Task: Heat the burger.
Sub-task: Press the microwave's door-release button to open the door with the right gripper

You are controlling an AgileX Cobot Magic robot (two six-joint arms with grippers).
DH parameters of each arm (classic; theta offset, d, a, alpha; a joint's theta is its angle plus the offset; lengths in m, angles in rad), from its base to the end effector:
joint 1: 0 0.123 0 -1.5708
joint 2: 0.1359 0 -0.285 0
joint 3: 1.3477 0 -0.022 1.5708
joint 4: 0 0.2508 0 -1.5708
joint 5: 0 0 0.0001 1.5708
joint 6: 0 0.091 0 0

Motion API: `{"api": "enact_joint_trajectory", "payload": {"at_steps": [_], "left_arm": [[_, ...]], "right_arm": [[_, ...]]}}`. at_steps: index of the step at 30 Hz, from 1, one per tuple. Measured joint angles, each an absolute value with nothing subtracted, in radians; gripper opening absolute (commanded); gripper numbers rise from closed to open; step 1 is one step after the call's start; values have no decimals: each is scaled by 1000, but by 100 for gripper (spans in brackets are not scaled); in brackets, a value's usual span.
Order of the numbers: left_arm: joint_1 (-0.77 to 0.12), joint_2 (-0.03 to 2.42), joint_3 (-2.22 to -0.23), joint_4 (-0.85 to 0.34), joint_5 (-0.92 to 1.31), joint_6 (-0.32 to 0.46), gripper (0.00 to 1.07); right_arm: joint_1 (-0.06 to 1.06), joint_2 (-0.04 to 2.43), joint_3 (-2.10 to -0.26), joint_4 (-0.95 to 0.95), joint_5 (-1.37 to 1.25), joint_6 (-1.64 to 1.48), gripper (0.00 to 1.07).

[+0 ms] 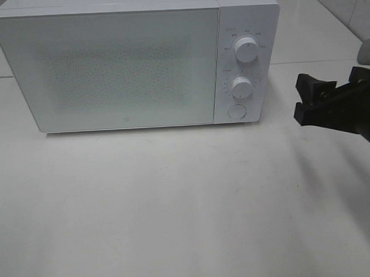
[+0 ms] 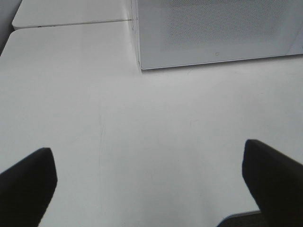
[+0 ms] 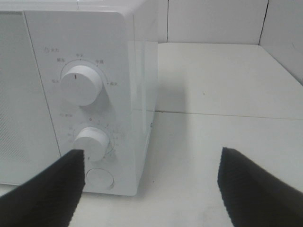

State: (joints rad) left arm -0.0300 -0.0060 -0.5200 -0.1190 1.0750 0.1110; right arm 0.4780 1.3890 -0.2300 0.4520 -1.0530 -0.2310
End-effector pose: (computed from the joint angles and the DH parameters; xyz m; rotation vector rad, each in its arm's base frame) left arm -0.0093 -0.0092 0.2821 0.1512 2.0225 -0.0909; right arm 0.2026 0.0661 0.1924 -0.0881 1.6293 0.0521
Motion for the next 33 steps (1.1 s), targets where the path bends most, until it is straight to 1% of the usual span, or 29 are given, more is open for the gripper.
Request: {"api": "enact_joint_trajectory", "payload": {"at_steps": [1, 2, 3, 4, 5, 6, 7, 8, 9, 10, 11, 12, 14, 18, 20, 29, 33], "left_arm": [[-30, -6, -520, -119, 1075, 111, 100], [-30, -6, -520, -119, 1075, 111, 100], [-30, -6, -520, -119, 1075, 111, 100], [-30, -6, -520, -119, 1075, 111, 100], [-30, -6, -520, -119, 1075, 111, 100], [-30, -6, -520, -119, 1075, 111, 100], [-30, -6, -520, -119, 1075, 111, 100], [-30, -6, -520, -119, 1075, 111, 100], [-30, -6, -520, -119, 1075, 111, 100], [-30, -6, -520, -119, 1075, 111, 100], [-30, -6, -520, -119, 1075, 111, 100], [-30, -6, -520, -119, 1075, 111, 100], [-30, -6, -520, -119, 1075, 111, 100], [-30, -6, -520, -119, 1075, 111, 100], [-30, -6, -520, -119, 1075, 111, 100], [-30, -6, -520, -119, 1075, 111, 100], [-30, -6, -520, -119, 1075, 111, 100]], "right_arm": [[503, 1407, -230, 475, -1068, -234, 75], [503, 1407, -230, 475, -1068, -234, 75], [549, 1441, -230, 523, -1090, -235, 75], [549, 1441, -230, 523, -1090, -235, 75], [595, 1472, -230, 565, -1118, -237, 75], [619, 1490, -230, 590, -1131, -238, 75], [619, 1490, -230, 590, -1131, -238, 75], [663, 1521, -230, 637, -1157, -239, 75], [663, 1521, -230, 637, -1157, -239, 75], [710, 1549, -231, 685, -1181, -239, 75], [732, 1563, -231, 708, -1190, -239, 75], [732, 1563, -231, 708, -1190, -239, 75], [788, 1600, -241, 773, -1199, -239, 75], [832, 1631, -264, 817, -1200, -239, 75], [878, 1670, -306, 870, -1202, -240, 75], [909, 1712, -353, 904, -1202, -239, 75], [909, 1717, -359, 912, -1200, -168, 75]]}}
